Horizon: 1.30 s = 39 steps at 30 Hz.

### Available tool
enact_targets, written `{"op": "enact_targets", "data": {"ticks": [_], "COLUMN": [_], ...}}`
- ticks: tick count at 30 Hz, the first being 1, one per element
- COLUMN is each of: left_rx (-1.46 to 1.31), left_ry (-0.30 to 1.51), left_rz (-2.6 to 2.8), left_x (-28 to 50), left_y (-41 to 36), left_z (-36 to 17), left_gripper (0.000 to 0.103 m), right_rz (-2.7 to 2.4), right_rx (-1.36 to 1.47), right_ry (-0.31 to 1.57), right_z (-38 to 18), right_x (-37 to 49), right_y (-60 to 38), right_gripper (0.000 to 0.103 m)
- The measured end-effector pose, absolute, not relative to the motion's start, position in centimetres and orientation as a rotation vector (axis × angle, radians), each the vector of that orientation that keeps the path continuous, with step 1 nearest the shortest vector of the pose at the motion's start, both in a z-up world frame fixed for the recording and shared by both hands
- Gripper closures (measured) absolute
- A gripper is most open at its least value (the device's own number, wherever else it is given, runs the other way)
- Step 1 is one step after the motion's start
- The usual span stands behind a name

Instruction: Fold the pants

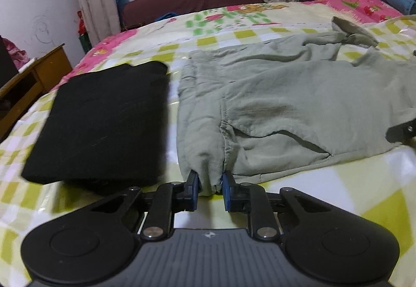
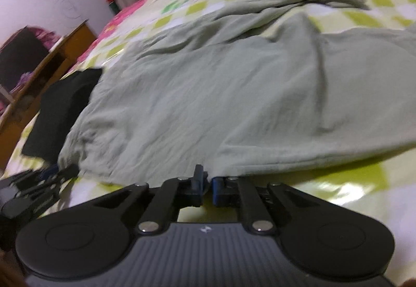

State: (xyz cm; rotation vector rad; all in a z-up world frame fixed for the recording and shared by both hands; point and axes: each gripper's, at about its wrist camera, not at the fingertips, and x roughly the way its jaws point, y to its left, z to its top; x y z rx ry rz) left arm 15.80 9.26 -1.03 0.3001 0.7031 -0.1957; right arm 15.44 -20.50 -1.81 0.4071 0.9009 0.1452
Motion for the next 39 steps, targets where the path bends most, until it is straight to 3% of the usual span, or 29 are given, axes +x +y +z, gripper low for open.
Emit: {"op": "enact_targets", "data": {"ticks": [5,6,7,12,17,20,30,39], "left_rx": [0.326,0.341,0.360,0.381,0.332,0.339,0.393,0.461], "left_ry": [0.734,0.744,0.760,0.829,0.788,0.762,0.737,0.738], "left_rz": [-0.154,-0.142,-0.123,-0.032,-0.052,-0.089,-0.315,-0.456], "left_x": [13.4,12.8,12.3,10.2,8.2,8.0,8.7,9.5], "left_y": [11.8,12.2,12.6,14.5,13.8,12.1,2.1,-5.6], "left_z": [-0.2,-0.2,-0.3,-1.1,0.6,1.3,1.3,1.2], "left_gripper": [0.071,0.074,0.085,0.085,0.084,0.084,0.082,0.081], "right_rz": [0.278,0.303,0.323,0.340,0.322,0.228,-0.270,-0.464], "right_rx": [0.388,0.371,0.361,0.321,0.272,0.211,0.604,0.853], "right_ry": [0.947,0.948,0.950,0.947,0.899,0.866,0.731,0.554], "right_z": [-1.1,-0.9,-0.8,-0.4,1.3,1.9,1.0,-1.1], "right_x": [13.1,12.5,11.9,11.1,8.6,6.4,4.5,8.3], "right_y": [-16.5,-15.7,-15.1,-14.6,-16.7,-19.3,-36.3,-45.4], "right_gripper": [0.098,0.098,0.098,0.092,0.079,0.057,0.054,0.055]}}
